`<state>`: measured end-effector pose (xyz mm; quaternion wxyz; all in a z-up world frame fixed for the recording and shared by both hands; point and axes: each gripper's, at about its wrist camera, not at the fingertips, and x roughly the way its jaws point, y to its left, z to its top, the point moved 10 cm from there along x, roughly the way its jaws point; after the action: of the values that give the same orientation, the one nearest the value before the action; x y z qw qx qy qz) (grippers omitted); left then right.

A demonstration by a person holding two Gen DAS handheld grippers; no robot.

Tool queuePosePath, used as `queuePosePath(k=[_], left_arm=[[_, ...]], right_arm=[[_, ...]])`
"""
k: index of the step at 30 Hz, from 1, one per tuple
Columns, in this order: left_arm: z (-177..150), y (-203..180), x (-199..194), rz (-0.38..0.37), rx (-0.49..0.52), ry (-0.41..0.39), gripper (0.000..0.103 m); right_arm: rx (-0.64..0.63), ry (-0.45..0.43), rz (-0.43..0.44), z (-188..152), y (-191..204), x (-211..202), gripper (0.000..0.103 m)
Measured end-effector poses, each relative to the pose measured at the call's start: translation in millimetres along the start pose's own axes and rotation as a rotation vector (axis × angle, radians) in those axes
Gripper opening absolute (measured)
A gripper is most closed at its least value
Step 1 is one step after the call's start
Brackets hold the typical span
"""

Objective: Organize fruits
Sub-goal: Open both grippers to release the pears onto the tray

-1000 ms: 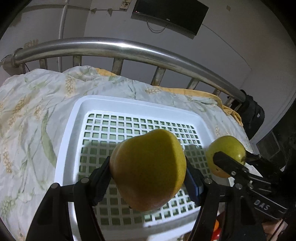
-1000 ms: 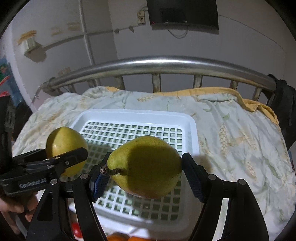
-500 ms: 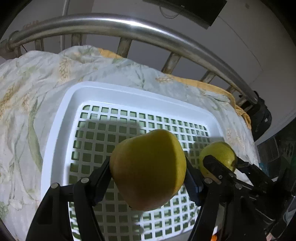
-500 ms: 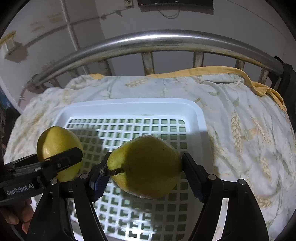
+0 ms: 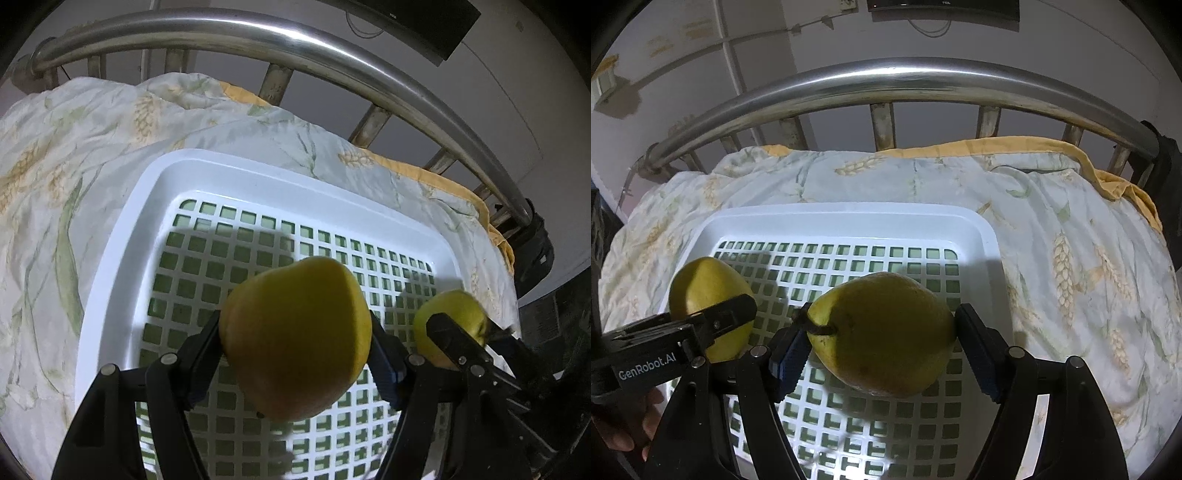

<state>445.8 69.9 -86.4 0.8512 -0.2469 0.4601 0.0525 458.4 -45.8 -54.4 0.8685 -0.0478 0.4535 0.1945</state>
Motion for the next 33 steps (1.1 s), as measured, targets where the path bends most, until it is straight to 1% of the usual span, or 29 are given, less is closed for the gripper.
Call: queuePosePath(k=[1, 2, 4, 7, 9, 13, 18, 21, 23, 27, 33], left_arm=[[1.2, -0.6, -4.9, -0.007, -0.004, -0.019, 0.081], [3.5, 0.1, -12.6, -0.005, -0.002, -0.046, 0.083], [9.5, 0.2, -31.4, -0.015, -0.004, -0.108, 0.095], [15.5, -2.8, -67.0, -0.069, -0.029, -0.208, 0.100], [16.8, -4.7, -85.9, -0.085, -0.031, -0.260, 0.101], [7.6, -5.8, -123.0, -0.082, -0.003, -0.355, 0.102], [-16.7, -10.9, -160.8, -0.069, 0.058, -0.451, 0.102], [-33.7, -13.1, -181.9, -0.075, 0.085, -0.490, 0.103], [-45.6, -14.4, -195.6, -0.078, 0.098, -0.515, 0.103], [-69.5, -21.0, -220.0, -0.083, 0.165, -0.566, 0.103], [-103.3, -30.5, -241.1, -0.122, 0.229, -0.588, 0.103]], right_arm=[[0.009, -0.010, 0.014, 1.1, 0.5, -2.5, 0.082], [0.016, -0.023, 0.026, 2.3, 1.1, -6.1, 0.086], [0.021, -0.049, 0.048, 5.1, 2.4, -15.8, 0.094], [0.018, -0.101, 0.052, 8.2, 1.2, -36.4, 0.098], [0.021, -0.132, 0.059, 7.3, -2.0, -52.3, 0.098], [0.036, -0.200, 0.074, -0.3, -8.6, -87.9, 0.098], [-0.035, -0.317, 0.042, -18.1, -6.2, -143.7, 0.101], [-0.066, -0.364, 0.041, -30.8, -0.6, -172.5, 0.102], [-0.078, -0.411, 0.043, -39.8, 3.3, -194.8, 0.103], [-0.080, -0.485, 0.055, -58.3, 7.6, -230.7, 0.103], [-0.072, -0.546, 0.075, -87.9, 14.4, -268.6, 0.103]])
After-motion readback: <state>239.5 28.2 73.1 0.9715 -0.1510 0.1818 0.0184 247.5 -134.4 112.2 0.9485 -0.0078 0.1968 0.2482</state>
